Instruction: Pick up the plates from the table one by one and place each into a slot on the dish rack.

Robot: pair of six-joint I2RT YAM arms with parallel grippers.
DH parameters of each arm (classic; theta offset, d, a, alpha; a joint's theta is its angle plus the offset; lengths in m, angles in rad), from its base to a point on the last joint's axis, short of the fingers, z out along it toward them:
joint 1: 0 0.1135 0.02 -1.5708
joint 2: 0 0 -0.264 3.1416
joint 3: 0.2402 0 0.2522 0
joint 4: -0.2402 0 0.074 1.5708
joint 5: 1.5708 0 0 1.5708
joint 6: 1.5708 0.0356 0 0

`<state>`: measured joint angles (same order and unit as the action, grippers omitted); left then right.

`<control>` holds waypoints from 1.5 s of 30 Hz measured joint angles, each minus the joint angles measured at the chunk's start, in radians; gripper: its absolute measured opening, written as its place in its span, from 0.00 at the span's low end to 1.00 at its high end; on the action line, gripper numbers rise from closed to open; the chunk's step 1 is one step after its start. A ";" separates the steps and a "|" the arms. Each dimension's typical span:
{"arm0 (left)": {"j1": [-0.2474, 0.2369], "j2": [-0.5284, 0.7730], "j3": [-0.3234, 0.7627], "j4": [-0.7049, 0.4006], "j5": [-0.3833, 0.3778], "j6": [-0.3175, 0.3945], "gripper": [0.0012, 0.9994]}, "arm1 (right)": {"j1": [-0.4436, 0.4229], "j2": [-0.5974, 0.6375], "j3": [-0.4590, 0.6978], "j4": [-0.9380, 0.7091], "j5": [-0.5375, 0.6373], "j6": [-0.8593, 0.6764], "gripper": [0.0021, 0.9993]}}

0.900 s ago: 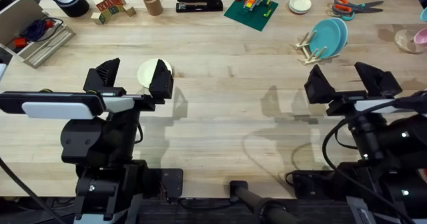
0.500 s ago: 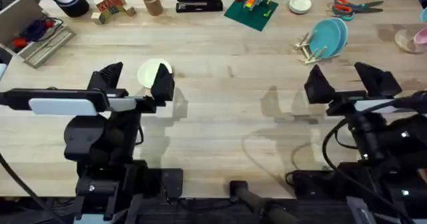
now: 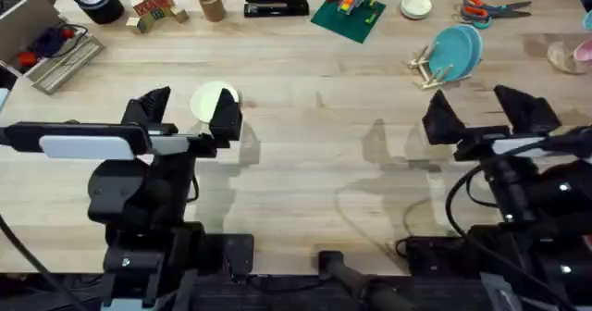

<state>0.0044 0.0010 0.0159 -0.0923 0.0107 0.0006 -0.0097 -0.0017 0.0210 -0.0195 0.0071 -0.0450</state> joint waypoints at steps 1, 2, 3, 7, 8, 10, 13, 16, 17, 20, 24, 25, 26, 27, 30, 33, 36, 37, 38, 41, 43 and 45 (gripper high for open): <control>0.000 0.000 0.013 -0.022 0.000 0.000 0.99 | 0.000 0.000 0.011 -0.009 0.000 -0.004 0.99; 0.000 0.000 0.029 -0.046 0.000 0.000 0.99 | 0.000 0.000 0.029 -0.022 0.000 -0.007 0.99; 0.000 0.001 0.052 -0.074 0.000 0.000 0.99 | 0.000 0.000 0.049 -0.038 0.000 -0.008 0.99; 0.000 0.001 0.194 -0.201 0.000 0.001 0.99 | 0.000 0.001 0.162 -0.129 -0.001 -0.012 0.99; 0.000 0.001 0.236 -0.245 0.000 0.001 0.99 | 0.000 0.002 0.193 -0.157 -0.001 -0.012 0.99; 0.000 0.001 0.325 -0.338 0.000 0.003 0.99 | 0.000 0.002 0.265 -0.230 -0.001 -0.014 0.99; 0.000 0.001 0.446 -0.466 0.000 0.004 0.99 | 0.000 0.002 0.371 -0.330 -0.004 -0.015 0.99; 0.000 0.003 0.561 -0.574 0.000 0.004 0.99 | 0.000 0.002 0.471 -0.392 -0.004 -0.015 0.99; 0.000 0.010 0.598 -0.605 0.000 0.004 0.99 | 0.000 0.004 0.503 -0.404 -0.004 -0.015 0.99; 0.000 0.053 0.715 -0.685 0.000 0.005 0.99 | 0.000 0.037 0.595 -0.440 -0.004 -0.019 0.99; 0.000 0.161 0.862 -0.781 0.000 0.007 0.99 | 0.000 0.128 0.709 -0.528 -0.008 -0.024 0.99; 0.000 0.194 0.895 -0.802 0.000 0.007 0.99 | 0.000 0.159 0.740 -0.562 -0.013 -0.029 0.99; 0.000 0.236 0.937 -0.836 0.000 0.007 0.99 | 0.000 0.192 0.771 -0.595 -0.021 -0.034 0.99; 0.000 0.269 0.970 -0.864 0.000 0.007 0.99 | 0.000 0.222 0.799 -0.627 -0.029 -0.038 0.99; 0.000 0.397 1.087 -0.959 0.000 0.007 0.99 | 0.000 0.329 0.898 -0.726 -0.053 -0.047 0.99; 0.000 0.519 1.193 -1.039 0.000 0.007 0.99 | 0.000 0.429 0.991 -0.805 -0.066 -0.054 0.99; 0.000 0.641 1.307 -1.136 0.000 0.007 0.99 | 0.000 0.541 1.100 -0.894 -0.075 -0.057 0.99; 0.000 0.677 1.341 -1.164 0.000 0.007 0.99 | 0.000 0.571 1.129 -0.919 -0.076 -0.059 0.99; 0.000 0.718 1.381 -1.197 0.000 0.007 0.99 | 0.000 0.608 1.166 -0.947 -0.076 -0.060 0.99; 0.000 0.824 1.484 -1.291 0.000 0.007 0.99 | 0.000 0.707 1.265 -1.029 -0.079 -0.060 0.99; 0.000 0.894 1.552 -1.348 0.000 0.007 0.99 | 0.000 0.771 1.331 -1.075 -0.080 -0.061 0.99; 0.000 0.955 1.612 -1.400 0.000 0.007 0.99 | 0.000 0.829 1.395 -1.125 -0.080 -0.061 0.99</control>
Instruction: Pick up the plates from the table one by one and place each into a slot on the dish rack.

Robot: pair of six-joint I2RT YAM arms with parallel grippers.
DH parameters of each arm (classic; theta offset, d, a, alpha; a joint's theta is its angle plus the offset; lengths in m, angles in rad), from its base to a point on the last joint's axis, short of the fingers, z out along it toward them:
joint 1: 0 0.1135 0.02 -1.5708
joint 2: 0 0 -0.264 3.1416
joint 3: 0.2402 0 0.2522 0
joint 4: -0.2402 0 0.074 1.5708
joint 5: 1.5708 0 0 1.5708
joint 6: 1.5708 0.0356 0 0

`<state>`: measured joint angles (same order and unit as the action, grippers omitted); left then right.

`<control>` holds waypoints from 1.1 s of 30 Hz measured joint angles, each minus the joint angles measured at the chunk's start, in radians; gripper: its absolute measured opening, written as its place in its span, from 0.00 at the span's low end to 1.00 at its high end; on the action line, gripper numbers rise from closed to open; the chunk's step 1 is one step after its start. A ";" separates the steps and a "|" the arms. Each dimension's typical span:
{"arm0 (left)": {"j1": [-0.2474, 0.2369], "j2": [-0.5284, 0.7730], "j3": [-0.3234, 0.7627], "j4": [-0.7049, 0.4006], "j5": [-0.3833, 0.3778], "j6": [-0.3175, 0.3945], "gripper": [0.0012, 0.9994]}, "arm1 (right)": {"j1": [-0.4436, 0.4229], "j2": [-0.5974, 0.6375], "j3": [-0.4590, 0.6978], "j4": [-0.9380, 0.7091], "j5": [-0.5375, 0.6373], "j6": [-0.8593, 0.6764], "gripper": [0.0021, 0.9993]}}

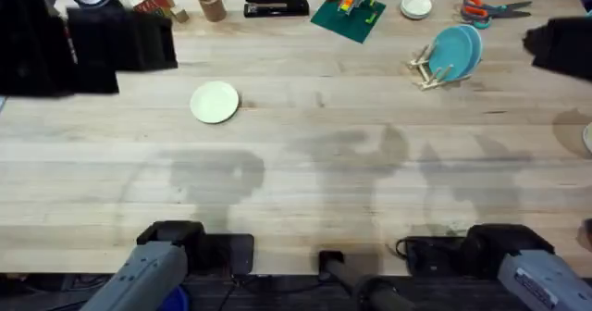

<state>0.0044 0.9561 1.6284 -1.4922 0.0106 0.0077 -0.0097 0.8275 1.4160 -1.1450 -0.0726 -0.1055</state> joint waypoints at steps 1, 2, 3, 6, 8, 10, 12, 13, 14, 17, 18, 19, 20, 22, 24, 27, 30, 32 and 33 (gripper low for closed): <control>0.000 0.031 0.030 -0.026 0.000 0.000 0.99 | 0.000 0.030 0.034 -0.029 0.000 0.000 0.99; 0.000 0.055 0.054 -0.047 0.000 0.000 0.99 | 0.000 0.055 0.063 -0.051 0.000 0.000 0.99; 0.000 0.082 0.081 -0.071 0.000 0.000 0.99 | 0.000 0.081 0.094 -0.078 0.000 0.000 0.99; 0.000 0.152 0.146 -0.130 0.000 0.000 0.99 | 0.000 0.153 0.178 -0.159 -0.002 0.000 0.99; 0.000 0.192 0.186 -0.162 0.000 0.000 0.99 | 0.000 0.198 0.226 -0.209 -0.003 0.000 0.99; 0.000 0.223 0.222 -0.187 0.000 0.000 1.00 | 0.000 0.242 0.271 -0.259 -0.003 0.000 0.99; 0.000 0.243 0.248 -0.198 0.000 0.000 0.99 | 0.000 0.279 0.305 -0.302 -0.003 0.000 0.99; 0.000 0.252 0.260 -0.198 0.000 0.000 0.99 | 0.000 0.299 0.322 -0.324 -0.003 0.000 0.99; 0.000 0.258 0.269 -0.198 0.000 0.000 0.99 | 0.000 0.313 0.334 -0.336 -0.003 0.000 0.99; 0.000 0.265 0.278 -0.198 0.000 0.000 0.99 | 0.000 0.346 0.353 -0.345 -0.003 0.000 0.99; 0.000 0.266 0.278 -0.198 0.000 0.000 0.99 | 0.000 0.352 0.355 -0.345 -0.003 0.000 0.99; 0.000 0.266 0.279 -0.198 0.000 0.000 0.99 | 0.000 0.356 0.356 -0.345 -0.003 0.000 0.99; 0.000 0.267 0.279 -0.198 0.000 0.000 0.99 | 0.000 0.359 0.356 -0.345 -0.003 0.000 0.99; 0.000 0.267 0.279 -0.198 0.000 0.000 0.99 | 0.000 0.359 0.356 -0.343 -0.003 0.000 0.99; 0.000 0.267 0.279 -0.198 0.000 0.000 0.99 | 0.000 0.359 0.358 -0.345 -0.003 0.000 0.99; 0.000 0.267 0.279 -0.198 0.000 0.000 0.99 | 0.000 0.359 0.358 -0.344 -0.003 0.000 0.99; 0.000 0.267 0.279 -0.198 0.000 0.000 0.99 | 0.000 0.359 0.359 -0.344 -0.003 0.000 0.99; 0.000 0.267 0.279 -0.198 0.000 0.000 0.99 | 0.000 0.359 0.360 -0.344 -0.003 0.000 0.99; 0.000 0.267 0.279 -0.198 0.000 0.000 0.99 | 0.000 0.359 0.361 -0.345 -0.003 0.000 0.99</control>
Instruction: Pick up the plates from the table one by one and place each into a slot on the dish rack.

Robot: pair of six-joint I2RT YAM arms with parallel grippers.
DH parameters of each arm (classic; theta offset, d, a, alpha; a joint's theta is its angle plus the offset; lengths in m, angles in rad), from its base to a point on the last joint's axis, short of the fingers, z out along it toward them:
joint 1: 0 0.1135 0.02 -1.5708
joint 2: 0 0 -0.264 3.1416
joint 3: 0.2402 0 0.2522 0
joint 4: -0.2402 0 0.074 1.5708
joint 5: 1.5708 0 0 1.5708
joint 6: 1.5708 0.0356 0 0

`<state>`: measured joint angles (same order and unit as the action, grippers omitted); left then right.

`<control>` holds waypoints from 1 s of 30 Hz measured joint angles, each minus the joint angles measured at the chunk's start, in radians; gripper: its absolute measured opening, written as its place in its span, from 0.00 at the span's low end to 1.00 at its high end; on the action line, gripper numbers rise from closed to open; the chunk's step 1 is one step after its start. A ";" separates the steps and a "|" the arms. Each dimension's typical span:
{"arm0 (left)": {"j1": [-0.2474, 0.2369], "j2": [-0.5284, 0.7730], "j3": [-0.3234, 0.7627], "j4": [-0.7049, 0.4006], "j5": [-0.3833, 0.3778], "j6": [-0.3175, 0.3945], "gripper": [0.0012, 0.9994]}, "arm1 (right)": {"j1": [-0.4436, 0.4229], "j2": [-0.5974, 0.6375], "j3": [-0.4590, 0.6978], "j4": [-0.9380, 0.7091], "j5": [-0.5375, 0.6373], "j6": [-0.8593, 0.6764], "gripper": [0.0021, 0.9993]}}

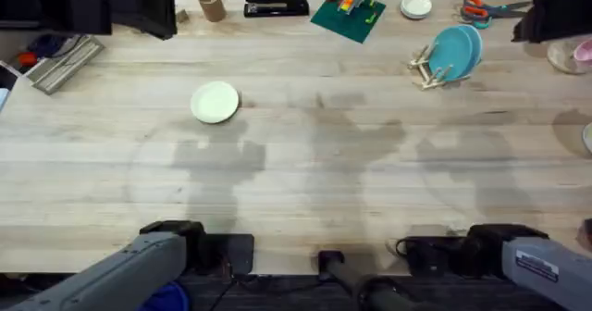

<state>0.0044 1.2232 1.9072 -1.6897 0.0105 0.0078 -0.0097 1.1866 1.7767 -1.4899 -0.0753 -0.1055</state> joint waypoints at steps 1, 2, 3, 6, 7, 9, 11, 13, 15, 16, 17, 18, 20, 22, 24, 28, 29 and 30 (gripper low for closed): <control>0.000 0.000 0.000 0.000 0.000 0.000 0.99 | 0.000 0.000 0.001 0.000 0.000 0.000 0.99; 0.000 0.000 0.000 0.000 0.000 0.000 0.99 | 0.000 0.000 0.001 -0.001 0.000 0.000 0.99; 0.000 0.000 0.000 0.000 0.000 0.000 0.99 | 0.000 0.000 0.001 -0.002 0.000 0.000 0.99; 0.000 0.000 0.000 0.000 0.000 0.000 0.99 | 0.000 0.000 0.001 -0.002 0.000 0.000 0.99; 0.000 0.000 0.000 0.000 0.000 0.000 0.99 | 0.000 0.000 0.001 -0.002 0.000 0.000 0.99; 0.000 0.000 0.000 0.000 0.000 0.000 0.99 | 0.000 0.000 0.001 -0.002 0.000 0.000 1.00; 0.000 0.000 0.000 0.000 0.000 0.000 0.99 | 0.000 0.000 0.001 -0.002 0.000 0.000 1.00; 0.000 0.000 0.000 0.000 0.000 0.000 0.99 | 0.000 0.000 0.001 -0.002 0.000 0.000 1.00; 0.000 0.000 0.000 0.000 0.000 0.000 0.99 | 0.000 0.000 0.001 -0.002 0.000 0.000 1.00; 0.000 0.000 0.000 0.000 0.000 0.000 0.99 | 0.000 0.000 0.001 -0.002 0.000 0.000 1.00; 0.000 0.000 0.000 0.000 0.000 0.000 0.99 | 0.000 0.000 0.001 -0.002 0.000 0.000 1.00; 0.000 0.000 0.000 0.000 0.000 0.000 0.99 | 0.000 0.000 0.001 -0.002 0.000 0.000 1.00; 0.000 0.000 0.000 0.000 0.000 0.001 0.85 | 0.000 0.000 0.001 -0.002 0.000 0.000 1.00; 0.000 0.000 0.000 0.000 0.000 0.000 0.55 | 0.000 0.000 0.001 -0.002 0.000 0.000 1.00; 0.000 0.000 0.000 0.000 0.000 0.000 0.24 | 0.000 0.000 0.001 -0.002 0.000 0.000 1.00; 0.000 0.000 0.000 0.000 0.002 0.004 0.04 | 0.000 0.000 0.001 -0.002 0.000 0.000 1.00; 0.000 0.000 0.000 0.000 0.003 0.004 0.04 | 0.000 0.000 0.001 -0.003 0.000 0.000 1.00; 0.000 0.000 0.000 0.000 0.004 0.004 0.04 | 0.000 0.000 0.001 -0.003 0.000 0.000 1.00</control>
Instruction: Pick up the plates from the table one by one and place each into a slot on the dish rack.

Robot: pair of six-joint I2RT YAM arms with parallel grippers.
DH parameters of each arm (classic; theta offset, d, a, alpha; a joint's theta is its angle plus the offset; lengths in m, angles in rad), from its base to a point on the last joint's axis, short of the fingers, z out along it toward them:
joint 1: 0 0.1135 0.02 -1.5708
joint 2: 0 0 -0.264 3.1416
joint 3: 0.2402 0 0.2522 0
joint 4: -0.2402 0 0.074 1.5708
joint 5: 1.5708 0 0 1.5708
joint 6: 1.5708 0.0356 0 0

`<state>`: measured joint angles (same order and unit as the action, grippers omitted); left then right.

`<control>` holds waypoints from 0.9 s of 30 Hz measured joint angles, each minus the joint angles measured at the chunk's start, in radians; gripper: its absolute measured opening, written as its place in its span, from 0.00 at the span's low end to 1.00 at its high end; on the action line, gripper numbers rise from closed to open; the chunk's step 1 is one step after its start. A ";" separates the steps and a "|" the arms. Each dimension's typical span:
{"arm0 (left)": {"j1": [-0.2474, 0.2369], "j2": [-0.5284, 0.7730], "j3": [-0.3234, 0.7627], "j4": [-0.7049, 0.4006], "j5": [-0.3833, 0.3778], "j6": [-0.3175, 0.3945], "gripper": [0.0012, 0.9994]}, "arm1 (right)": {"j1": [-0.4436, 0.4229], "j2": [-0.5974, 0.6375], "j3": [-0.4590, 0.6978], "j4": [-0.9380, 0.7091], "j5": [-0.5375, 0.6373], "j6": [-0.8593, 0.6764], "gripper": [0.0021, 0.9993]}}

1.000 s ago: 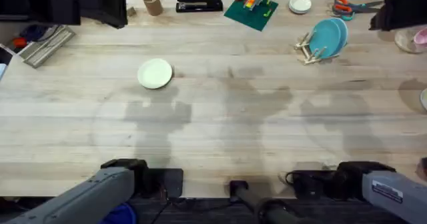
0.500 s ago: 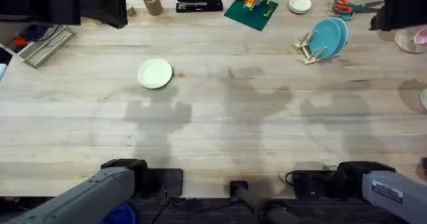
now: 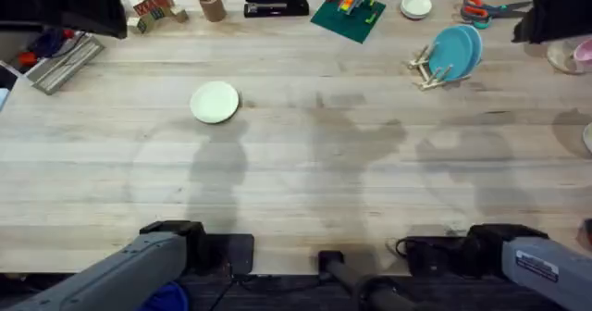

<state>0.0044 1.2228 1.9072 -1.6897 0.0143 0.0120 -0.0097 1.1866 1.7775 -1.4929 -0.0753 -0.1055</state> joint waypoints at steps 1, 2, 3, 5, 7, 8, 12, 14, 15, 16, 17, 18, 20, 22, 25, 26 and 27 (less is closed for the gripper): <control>0.000 0.000 0.000 0.000 0.000 0.000 0.04 | 0.000 0.000 0.000 0.000 0.000 0.000 1.00; 0.000 0.000 0.000 0.000 0.000 0.000 0.04 | 0.000 0.000 0.000 0.000 0.000 0.000 1.00; 0.000 0.000 0.000 0.000 0.000 0.000 0.04 | 0.000 0.000 0.000 0.000 0.000 0.000 1.00; 0.000 0.000 0.000 0.000 0.000 0.000 0.04 | 0.000 0.000 0.000 0.000 0.000 0.000 1.00; 0.000 0.000 0.000 0.000 0.002 -0.002 0.04 | 0.000 0.000 0.000 0.000 0.000 0.000 1.00; 0.000 0.000 0.000 0.000 0.007 -0.006 0.04 | 0.000 0.000 0.000 0.000 0.000 0.000 1.00; 0.000 0.000 0.000 0.000 0.045 -0.017 0.04 | 0.000 0.000 0.000 0.000 0.000 0.000 1.00; 0.000 0.000 -0.001 0.000 0.049 -0.017 0.04 | 0.000 0.000 0.000 0.000 0.000 0.000 1.00; 0.000 0.000 -0.003 0.000 0.051 -0.017 0.04 | 0.000 0.000 0.000 0.000 0.000 0.000 1.00; 0.003 0.000 -0.008 0.000 0.056 -0.017 0.04 | 0.000 0.000 0.000 0.000 0.000 0.000 1.00; 0.008 0.000 -0.013 0.000 0.063 -0.017 0.04 | 0.000 0.000 0.000 0.000 0.000 0.000 1.00; 0.018 0.000 -0.021 0.000 0.072 -0.016 0.04 | 0.000 0.000 0.000 0.000 0.000 0.000 1.00; 0.046 0.000 -0.040 0.000 0.090 -0.009 0.04 | 0.000 0.000 0.000 0.000 0.000 0.000 1.00; 0.087 0.000 -0.062 0.000 0.118 0.006 0.04 | 0.000 0.000 0.000 0.000 0.000 0.000 1.00; 0.164 0.000 -0.096 0.000 0.182 0.042 0.04 | 0.000 0.000 0.000 0.000 0.000 0.000 0.99; 0.196 0.000 -0.110 0.003 0.212 0.059 0.04 | 0.000 0.000 0.000 0.000 0.000 0.000 0.99; 0.222 0.000 -0.124 0.007 0.240 0.072 0.04 | 0.000 0.000 0.000 -0.001 0.000 0.000 1.00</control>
<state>0.2269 1.2232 1.7836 -1.6832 0.2539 0.0841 -0.0097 1.1866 1.7775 -1.4937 -0.0753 -0.1055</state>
